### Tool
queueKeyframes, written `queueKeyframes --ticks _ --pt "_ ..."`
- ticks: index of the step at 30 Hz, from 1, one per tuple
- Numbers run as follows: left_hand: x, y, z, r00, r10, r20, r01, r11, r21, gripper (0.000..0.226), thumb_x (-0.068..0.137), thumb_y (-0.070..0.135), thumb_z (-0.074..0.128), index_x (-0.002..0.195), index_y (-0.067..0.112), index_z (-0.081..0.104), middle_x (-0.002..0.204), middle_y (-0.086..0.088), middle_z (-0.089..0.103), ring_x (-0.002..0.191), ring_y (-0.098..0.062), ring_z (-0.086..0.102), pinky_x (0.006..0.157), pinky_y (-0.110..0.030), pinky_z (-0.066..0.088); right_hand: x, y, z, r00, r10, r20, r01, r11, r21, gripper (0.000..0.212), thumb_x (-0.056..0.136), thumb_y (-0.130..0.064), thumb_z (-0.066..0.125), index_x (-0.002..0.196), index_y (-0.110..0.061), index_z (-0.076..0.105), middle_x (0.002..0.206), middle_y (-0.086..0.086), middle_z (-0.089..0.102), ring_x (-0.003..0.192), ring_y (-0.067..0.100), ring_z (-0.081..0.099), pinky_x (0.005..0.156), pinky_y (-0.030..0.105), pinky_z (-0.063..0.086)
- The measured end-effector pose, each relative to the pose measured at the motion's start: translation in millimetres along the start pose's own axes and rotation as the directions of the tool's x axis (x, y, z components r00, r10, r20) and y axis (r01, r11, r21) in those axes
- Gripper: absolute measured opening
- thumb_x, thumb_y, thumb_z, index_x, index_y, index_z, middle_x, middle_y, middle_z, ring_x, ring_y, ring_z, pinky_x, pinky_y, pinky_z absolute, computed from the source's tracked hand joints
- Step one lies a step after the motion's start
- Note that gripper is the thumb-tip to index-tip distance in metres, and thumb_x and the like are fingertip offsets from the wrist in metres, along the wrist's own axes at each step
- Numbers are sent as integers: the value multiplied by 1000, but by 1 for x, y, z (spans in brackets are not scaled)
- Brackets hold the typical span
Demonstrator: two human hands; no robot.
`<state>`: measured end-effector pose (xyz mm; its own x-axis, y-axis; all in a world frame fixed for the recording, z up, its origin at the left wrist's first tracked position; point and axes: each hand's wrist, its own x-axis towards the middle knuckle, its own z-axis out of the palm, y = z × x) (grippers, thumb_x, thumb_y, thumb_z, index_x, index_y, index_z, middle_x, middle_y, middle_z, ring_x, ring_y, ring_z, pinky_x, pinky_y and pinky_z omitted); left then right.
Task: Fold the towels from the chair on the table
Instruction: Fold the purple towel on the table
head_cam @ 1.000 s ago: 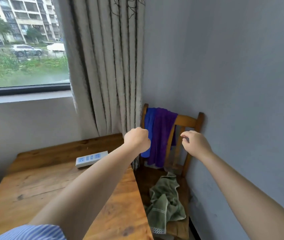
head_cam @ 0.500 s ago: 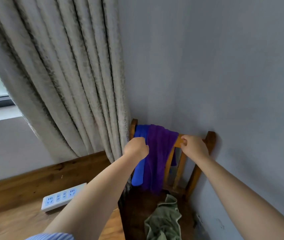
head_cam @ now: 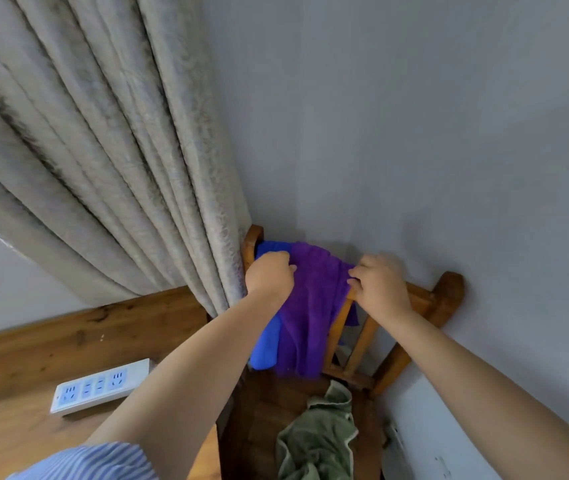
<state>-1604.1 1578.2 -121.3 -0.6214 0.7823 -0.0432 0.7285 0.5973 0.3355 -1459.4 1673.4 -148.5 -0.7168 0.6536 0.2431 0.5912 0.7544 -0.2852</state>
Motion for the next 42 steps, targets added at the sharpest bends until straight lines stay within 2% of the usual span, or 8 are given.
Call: queueKeyframes --ticks 4,9,13,17,26,33,36,42 --pt "-2 -2 1 999 -10 -32 8 999 -46 43 96 24 42 55 20 30 57 7 35 70 -17 45 43 -24 17 0 7 3 998 36 -59 -33 998 50 12 82 -7 62 84 -1 72 82 16 64 84 34 57 71 30 24" --pt "-6 9 -18 989 92 -119 -114 974 -194 30 93 23 48 68 7 54 71 -11 60 75 -24 53 58 -29 33 5 1 -16 962 231 -146 -170 924 343 11 80 -5 65 84 4 71 83 22 66 81 35 61 76 35 42" --pt "-19 20 -48 961 123 -249 -215 897 -386 23 90 18 55 78 0 62 63 -7 56 67 -21 50 64 -29 35 6 -13 -54 918 266 -295 -107 881 461 10 81 -1 63 84 7 69 80 26 64 77 31 58 61 17 27" --pt "-37 9 -93 950 28 -312 -209 798 -565 20 91 15 54 72 11 60 56 11 47 54 -6 45 50 -9 34 -1 -45 -93 869 252 -426 20 842 539 10 80 -1 63 86 4 70 75 16 63 73 19 51 63 4 34" --pt "-187 -100 -158 894 -199 -402 -194 636 -747 30 90 7 54 62 18 52 58 -1 51 49 -2 48 54 -17 39 -75 -183 -124 863 111 -492 227 786 575 11 81 1 61 87 5 69 85 23 67 77 27 58 67 18 34" --pt "-330 -219 -202 876 -285 -390 -21 784 -620 32 90 9 52 61 19 49 58 -1 51 42 1 50 55 -22 37 -156 -315 -105 936 94 -340 186 687 702 16 82 0 57 94 4 68 95 24 68 89 33 60 82 31 44" --pt "-382 -266 -205 852 -379 -362 100 795 -598 32 90 10 54 60 19 49 57 1 50 37 4 49 62 -26 42 -188 -358 -83 964 51 -262 164 660 733 16 82 3 55 92 6 68 89 23 68 77 20 54 61 12 38" --pt "-460 -360 -207 727 -610 -315 364 731 -577 16 90 13 51 87 1 60 82 -16 64 83 -27 60 85 -37 48 -209 -433 -42 1000 10 -22 12 611 792 18 81 1 51 89 2 67 65 1 59 60 16 54 47 3 42"
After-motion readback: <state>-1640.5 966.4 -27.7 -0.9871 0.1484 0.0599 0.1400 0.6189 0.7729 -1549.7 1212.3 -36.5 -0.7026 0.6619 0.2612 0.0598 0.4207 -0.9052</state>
